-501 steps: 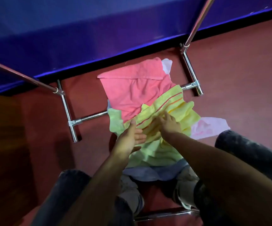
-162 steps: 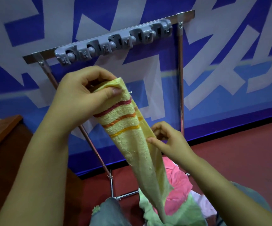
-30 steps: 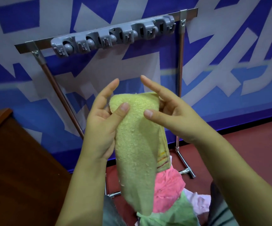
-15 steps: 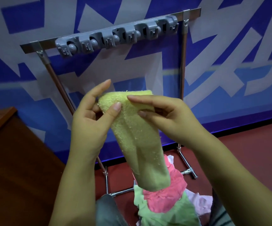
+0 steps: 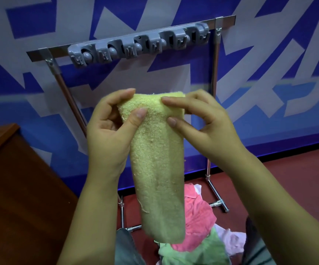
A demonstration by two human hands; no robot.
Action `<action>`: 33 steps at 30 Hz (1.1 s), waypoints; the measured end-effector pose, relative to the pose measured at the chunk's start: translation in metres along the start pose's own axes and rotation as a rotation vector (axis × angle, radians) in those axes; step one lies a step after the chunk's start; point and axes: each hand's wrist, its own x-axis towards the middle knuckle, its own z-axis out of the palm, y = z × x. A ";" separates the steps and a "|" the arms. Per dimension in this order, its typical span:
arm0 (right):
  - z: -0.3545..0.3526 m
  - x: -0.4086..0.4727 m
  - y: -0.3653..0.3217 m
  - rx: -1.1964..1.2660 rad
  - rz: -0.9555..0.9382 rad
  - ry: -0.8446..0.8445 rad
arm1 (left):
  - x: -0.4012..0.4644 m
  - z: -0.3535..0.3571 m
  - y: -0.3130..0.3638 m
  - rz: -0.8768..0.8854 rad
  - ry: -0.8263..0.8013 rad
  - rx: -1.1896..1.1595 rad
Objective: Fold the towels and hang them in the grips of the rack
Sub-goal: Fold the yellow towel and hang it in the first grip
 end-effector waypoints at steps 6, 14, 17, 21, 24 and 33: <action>-0.006 0.011 -0.008 0.124 0.101 -0.140 | 0.007 -0.002 0.000 -0.012 -0.037 -0.060; -0.022 0.061 -0.036 -0.103 0.193 -0.668 | 0.016 -0.015 -0.001 -0.074 -0.114 -0.066; -0.012 0.076 -0.046 -0.235 0.242 -0.811 | 0.023 -0.020 -0.002 -0.083 -0.128 -0.043; 0.007 0.095 -0.053 -0.281 0.315 -0.835 | 0.035 -0.032 -0.006 -0.138 -0.108 -0.057; 0.022 0.108 -0.056 -0.265 0.365 -0.815 | 0.040 -0.041 -0.014 -0.155 -0.024 0.085; 0.058 0.138 -0.059 -0.267 0.410 -0.723 | 0.004 -0.028 -0.035 -0.118 0.301 0.222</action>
